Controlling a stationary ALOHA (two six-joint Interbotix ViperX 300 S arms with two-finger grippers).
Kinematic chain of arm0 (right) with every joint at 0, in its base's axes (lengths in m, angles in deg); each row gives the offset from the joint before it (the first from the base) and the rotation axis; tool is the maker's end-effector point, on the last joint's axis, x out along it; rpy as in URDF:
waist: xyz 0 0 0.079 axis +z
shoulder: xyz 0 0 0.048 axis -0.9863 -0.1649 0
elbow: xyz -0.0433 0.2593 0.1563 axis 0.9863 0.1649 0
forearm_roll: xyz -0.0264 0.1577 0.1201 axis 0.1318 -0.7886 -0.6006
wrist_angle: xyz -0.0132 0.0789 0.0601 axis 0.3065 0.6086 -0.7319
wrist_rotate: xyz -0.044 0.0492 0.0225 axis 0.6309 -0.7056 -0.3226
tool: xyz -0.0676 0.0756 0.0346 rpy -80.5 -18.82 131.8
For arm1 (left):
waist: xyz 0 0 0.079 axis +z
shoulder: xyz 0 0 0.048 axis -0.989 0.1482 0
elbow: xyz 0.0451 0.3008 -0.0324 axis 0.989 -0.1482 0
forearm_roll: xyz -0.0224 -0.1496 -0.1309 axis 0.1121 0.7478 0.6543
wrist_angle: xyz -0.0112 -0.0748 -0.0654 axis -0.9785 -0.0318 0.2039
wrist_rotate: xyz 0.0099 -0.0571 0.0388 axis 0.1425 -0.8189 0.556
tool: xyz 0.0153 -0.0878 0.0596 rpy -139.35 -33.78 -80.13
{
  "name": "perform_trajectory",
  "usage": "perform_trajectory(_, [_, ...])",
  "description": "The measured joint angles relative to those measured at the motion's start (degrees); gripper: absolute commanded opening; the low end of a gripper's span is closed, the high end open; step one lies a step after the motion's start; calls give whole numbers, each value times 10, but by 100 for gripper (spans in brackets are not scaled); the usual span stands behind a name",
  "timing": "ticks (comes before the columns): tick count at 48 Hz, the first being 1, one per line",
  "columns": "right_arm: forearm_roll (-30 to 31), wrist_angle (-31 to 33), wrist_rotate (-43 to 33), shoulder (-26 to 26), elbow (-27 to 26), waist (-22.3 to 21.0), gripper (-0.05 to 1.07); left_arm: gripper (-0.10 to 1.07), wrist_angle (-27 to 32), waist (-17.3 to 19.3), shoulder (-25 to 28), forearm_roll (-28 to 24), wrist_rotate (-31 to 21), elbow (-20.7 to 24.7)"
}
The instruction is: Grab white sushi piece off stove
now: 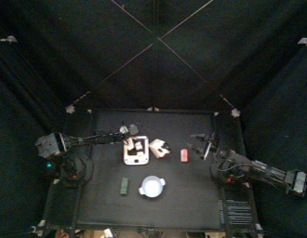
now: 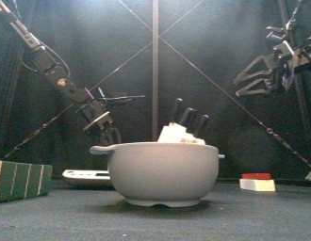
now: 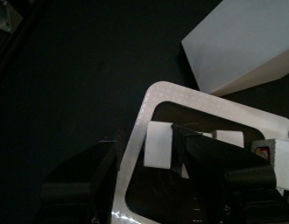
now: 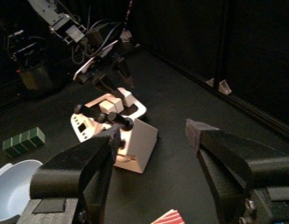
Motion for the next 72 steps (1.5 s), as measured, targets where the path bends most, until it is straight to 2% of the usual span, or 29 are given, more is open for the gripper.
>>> perform_trajectory(27, [0, 0, 1, 0, -1, -1, 93, 80, -1, 4, 9, 0, 0, 0])
perform_trajectory(49, [0, 0, 1, 0, 0, -1, 93, 57, 0, 4, 4, -1, -1, -3])
perform_trajectory(59, [1, 0, 0, 0, 1, -2, 93, 57, 0, 4, -18, -1, -1, -3])
perform_trajectory(72, [-2, 0, 1, 0, 2, -3, 93, 57, 0, 3, -20, -1, -1, -3])
